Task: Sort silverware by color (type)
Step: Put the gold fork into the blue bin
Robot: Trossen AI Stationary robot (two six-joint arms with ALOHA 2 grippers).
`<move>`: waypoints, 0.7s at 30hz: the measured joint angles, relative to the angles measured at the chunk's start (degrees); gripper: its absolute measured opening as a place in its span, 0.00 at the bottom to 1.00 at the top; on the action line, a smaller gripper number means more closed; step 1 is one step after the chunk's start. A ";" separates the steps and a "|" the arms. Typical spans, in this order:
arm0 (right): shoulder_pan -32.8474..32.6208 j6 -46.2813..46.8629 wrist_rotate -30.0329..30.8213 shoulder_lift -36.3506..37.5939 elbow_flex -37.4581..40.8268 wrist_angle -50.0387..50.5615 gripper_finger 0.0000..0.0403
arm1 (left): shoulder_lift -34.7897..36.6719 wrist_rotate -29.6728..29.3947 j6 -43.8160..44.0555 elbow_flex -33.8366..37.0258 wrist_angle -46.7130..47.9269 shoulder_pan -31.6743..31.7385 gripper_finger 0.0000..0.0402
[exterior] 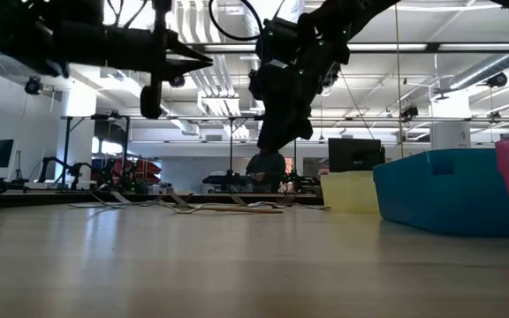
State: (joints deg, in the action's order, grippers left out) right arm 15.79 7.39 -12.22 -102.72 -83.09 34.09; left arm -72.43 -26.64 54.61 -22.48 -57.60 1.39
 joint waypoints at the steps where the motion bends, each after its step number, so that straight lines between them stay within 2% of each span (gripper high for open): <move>1: 0.00 -0.61 -0.12 -0.11 0.00 -0.72 0.40 | -0.48 0.70 0.06 1.11 -2.83 -0.21 0.00; 6: -0.14 -2.28 -0.26 -1.69 -0.07 -3.73 0.40 | -1.19 5.15 -2.96 3.30 -12.59 -0.58 0.00; 11: -0.86 -2.99 -0.22 -5.67 -0.07 -4.69 0.40 | 0.15 6.69 -7.46 4.37 -19.81 -0.44 0.00; 16: -1.55 -3.20 -0.20 -9.16 -0.07 -6.02 0.38 | 1.65 12.81 -13.78 4.28 -23.35 -0.53 0.00; 21: -1.92 -8.72 0.23 -10.48 -0.07 -6.76 0.35 | 2.42 17.01 -18.17 3.32 -23.70 -0.60 0.00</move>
State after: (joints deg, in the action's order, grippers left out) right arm 13.87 -1.33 -11.99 -113.20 -83.15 27.32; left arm -70.01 -9.63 36.44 -19.16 -81.29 0.80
